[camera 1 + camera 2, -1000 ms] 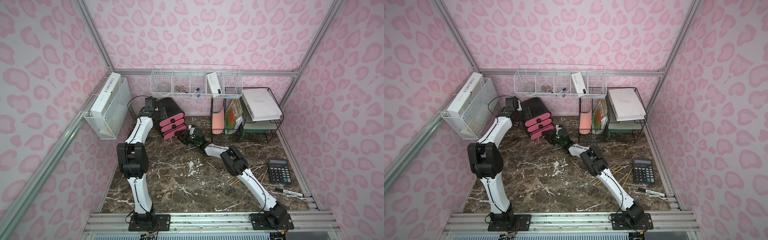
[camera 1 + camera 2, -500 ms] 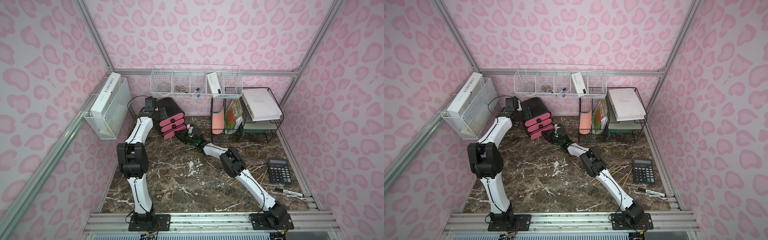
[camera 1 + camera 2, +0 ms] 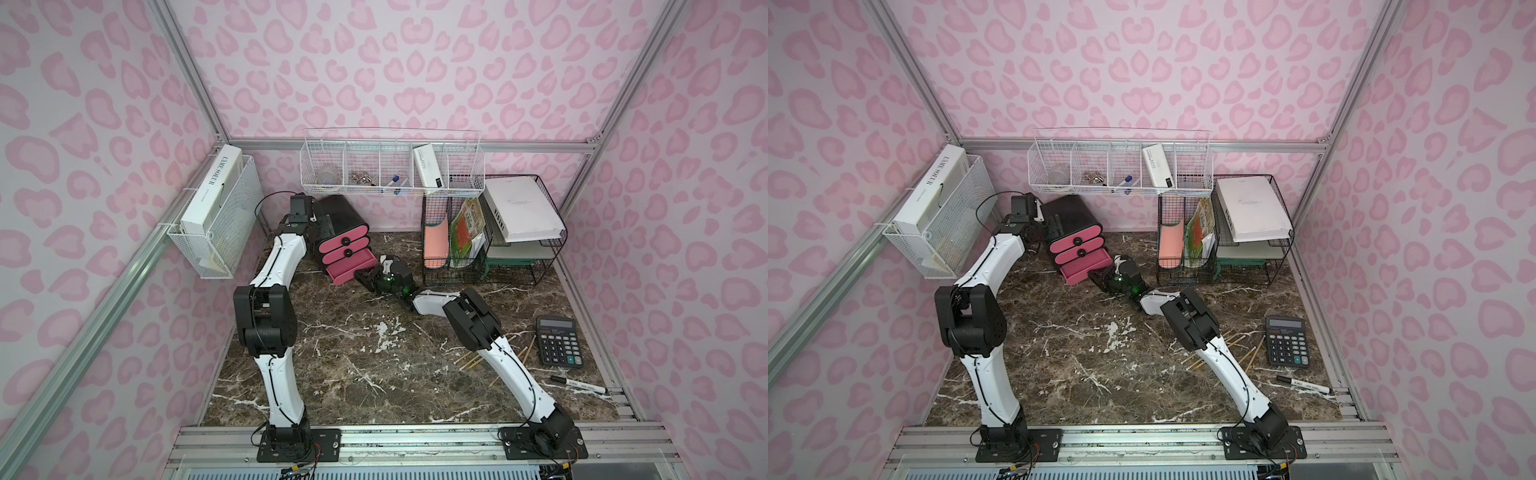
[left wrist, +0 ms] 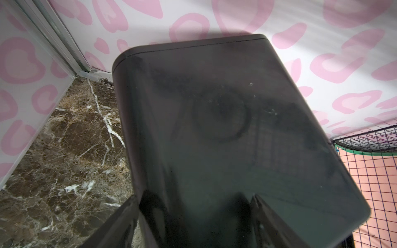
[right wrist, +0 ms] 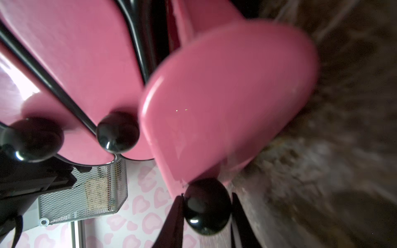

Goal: Please place the pencils in the drawer according to their color
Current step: Open the drawer in the storage box.

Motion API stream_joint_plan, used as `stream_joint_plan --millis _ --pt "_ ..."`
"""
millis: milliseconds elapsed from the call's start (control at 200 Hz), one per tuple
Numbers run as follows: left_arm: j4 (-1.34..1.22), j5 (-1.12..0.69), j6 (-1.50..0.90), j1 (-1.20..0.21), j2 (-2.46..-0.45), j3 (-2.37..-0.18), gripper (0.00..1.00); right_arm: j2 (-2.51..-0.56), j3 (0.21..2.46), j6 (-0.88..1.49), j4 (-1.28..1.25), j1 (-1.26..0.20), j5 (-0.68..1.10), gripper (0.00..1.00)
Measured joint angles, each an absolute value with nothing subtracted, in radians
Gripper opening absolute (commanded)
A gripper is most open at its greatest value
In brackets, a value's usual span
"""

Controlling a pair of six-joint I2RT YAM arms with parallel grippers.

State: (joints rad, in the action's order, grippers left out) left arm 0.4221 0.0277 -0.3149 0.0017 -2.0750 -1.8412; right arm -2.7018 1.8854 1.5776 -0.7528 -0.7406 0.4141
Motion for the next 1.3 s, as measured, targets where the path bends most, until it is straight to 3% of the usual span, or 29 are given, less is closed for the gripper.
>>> stream_joint_plan --millis 420,490,585,660,880,1305 --pt "0.413 0.025 -0.315 0.002 -2.066 -1.826 0.79 -2.529 1.532 1.573 -0.908 -0.744 0.431 0.15" --pt "0.407 0.025 -0.315 0.002 -2.064 -1.822 0.79 -2.521 1.507 1.573 -0.929 -0.744 0.432 0.26" --pt "0.405 0.025 -0.315 0.002 -2.062 -1.821 0.79 -2.516 1.493 1.576 -0.946 -0.743 0.432 0.54" --pt "0.405 0.025 -0.315 0.002 -2.061 -1.821 0.79 -2.509 1.484 1.576 -0.961 -0.739 0.435 0.7" --pt "0.44 0.022 -0.315 0.002 -2.059 -1.85 0.8 -2.434 1.415 1.565 -0.981 -0.727 0.444 0.96" --pt "0.719 -0.007 -0.282 0.001 -2.003 -1.924 0.88 -2.14 1.112 1.484 -0.943 -0.683 0.468 0.99"
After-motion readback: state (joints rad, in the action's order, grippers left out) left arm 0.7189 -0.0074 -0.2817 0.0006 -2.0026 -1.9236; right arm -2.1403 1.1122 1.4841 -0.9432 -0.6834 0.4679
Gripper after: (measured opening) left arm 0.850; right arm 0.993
